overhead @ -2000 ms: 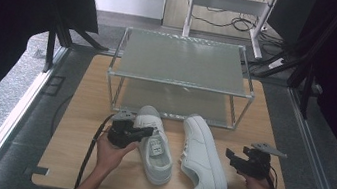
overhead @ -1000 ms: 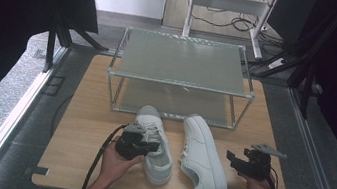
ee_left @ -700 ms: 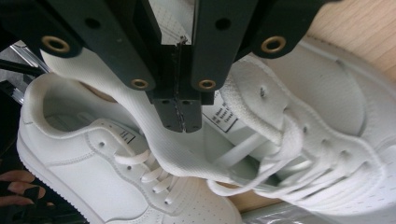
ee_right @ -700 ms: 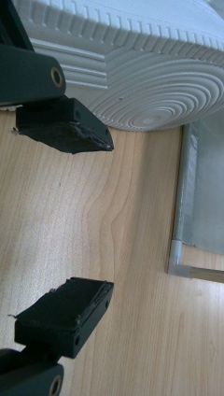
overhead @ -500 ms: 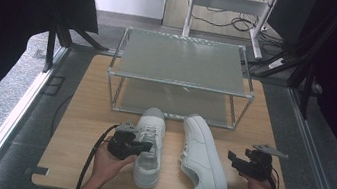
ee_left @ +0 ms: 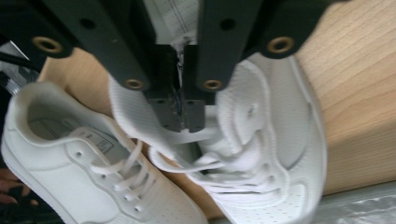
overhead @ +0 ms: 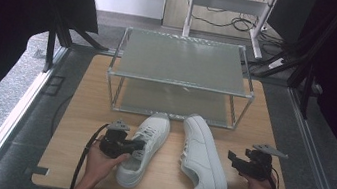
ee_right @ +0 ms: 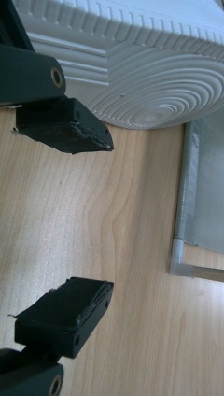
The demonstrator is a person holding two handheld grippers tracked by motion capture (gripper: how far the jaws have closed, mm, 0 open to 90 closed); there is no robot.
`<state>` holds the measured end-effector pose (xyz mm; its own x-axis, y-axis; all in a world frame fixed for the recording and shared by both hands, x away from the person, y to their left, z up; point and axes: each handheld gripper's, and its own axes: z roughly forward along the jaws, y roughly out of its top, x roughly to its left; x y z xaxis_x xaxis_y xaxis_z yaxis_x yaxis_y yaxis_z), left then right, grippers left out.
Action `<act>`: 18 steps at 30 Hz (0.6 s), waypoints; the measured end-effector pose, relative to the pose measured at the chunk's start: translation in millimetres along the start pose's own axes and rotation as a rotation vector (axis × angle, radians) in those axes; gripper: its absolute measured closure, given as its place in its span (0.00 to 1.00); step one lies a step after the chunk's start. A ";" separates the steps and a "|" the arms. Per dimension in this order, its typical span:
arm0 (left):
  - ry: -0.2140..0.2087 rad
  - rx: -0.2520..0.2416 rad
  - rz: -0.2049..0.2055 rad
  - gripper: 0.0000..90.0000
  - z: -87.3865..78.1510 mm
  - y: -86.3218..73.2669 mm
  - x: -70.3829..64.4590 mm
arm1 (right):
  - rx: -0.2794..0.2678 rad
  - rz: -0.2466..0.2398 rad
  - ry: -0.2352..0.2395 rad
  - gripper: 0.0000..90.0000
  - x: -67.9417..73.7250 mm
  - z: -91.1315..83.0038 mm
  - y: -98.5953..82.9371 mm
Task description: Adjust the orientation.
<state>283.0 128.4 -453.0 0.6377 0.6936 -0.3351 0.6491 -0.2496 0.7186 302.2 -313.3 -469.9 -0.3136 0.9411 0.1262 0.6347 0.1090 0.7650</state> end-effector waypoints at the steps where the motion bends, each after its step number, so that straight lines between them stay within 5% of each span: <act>1: -0.001 -0.006 0.006 0.92 -1.6 0.8 -1.3 | -0.010 0.001 -0.004 0.31 0.2 -0.7 0.5; 6: -0.039 -0.125 0.041 0.72 -29.8 11.3 -4.5 | -0.069 0.008 -0.015 0.34 1.1 -8.9 4.1; 10: -0.004 -0.201 0.047 0.59 -41.3 13.0 -1.2 | -0.092 0.008 -0.020 0.34 2.4 -12.6 6.0; 13: 0.013 -0.218 0.030 0.47 -44.3 12.5 4.3 | -0.116 0.020 -0.035 0.35 5.7 -16.1 8.8; 18: 0.043 -0.213 0.018 0.43 -44.6 11.1 11.8 | -0.136 0.009 -0.014 0.40 10.7 -20.3 11.4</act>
<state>279.2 164.0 -421.7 0.6274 0.7194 -0.2981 0.5324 -0.1169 0.8384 291.8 -308.5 -447.0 -0.2982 0.9463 0.1252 0.5355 0.0573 0.8426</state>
